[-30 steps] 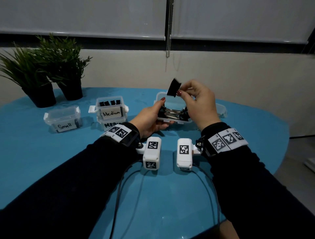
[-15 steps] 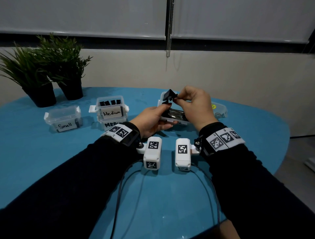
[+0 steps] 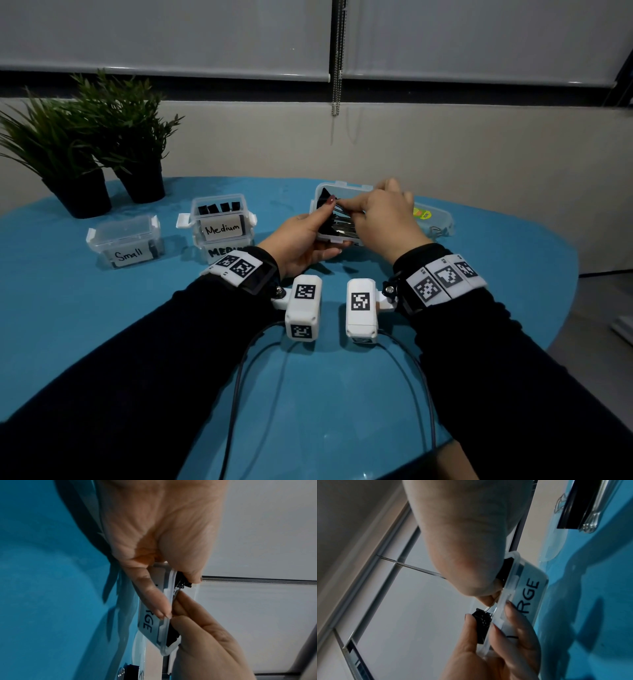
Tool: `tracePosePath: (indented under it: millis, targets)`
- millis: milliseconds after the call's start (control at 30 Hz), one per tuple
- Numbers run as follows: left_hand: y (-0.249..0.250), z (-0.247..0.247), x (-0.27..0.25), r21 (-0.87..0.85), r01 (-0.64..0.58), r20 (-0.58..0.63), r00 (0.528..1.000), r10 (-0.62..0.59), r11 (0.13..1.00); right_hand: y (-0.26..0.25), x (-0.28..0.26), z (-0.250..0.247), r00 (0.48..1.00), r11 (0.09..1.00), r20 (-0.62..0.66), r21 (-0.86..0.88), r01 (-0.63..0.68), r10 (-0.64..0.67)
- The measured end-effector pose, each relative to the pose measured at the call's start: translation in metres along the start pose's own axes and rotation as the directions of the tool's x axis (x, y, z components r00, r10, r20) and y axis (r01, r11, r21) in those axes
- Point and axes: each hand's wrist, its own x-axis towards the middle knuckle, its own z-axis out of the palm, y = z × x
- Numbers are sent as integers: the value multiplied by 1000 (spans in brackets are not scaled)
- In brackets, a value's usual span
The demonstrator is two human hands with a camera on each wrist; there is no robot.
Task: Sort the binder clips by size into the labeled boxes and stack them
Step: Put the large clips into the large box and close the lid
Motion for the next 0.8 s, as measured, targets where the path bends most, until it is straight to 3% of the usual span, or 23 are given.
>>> tracePosePath:
  millis: [333, 600, 800]
  targets:
    - [2, 2, 4, -70, -92, -102, 991, 85, 993, -15, -5, -12, 997, 998, 62, -26, 55, -54]
    - [1, 0, 4, -51, -68, -110, 992, 62, 996, -15, -5, -9, 990, 996, 110, 24, 87, -89]
    - [-1, -2, 7, 8, -54, -205, 977, 55, 998, -14, -5, -7, 978, 990, 156, 3, 139, -138]
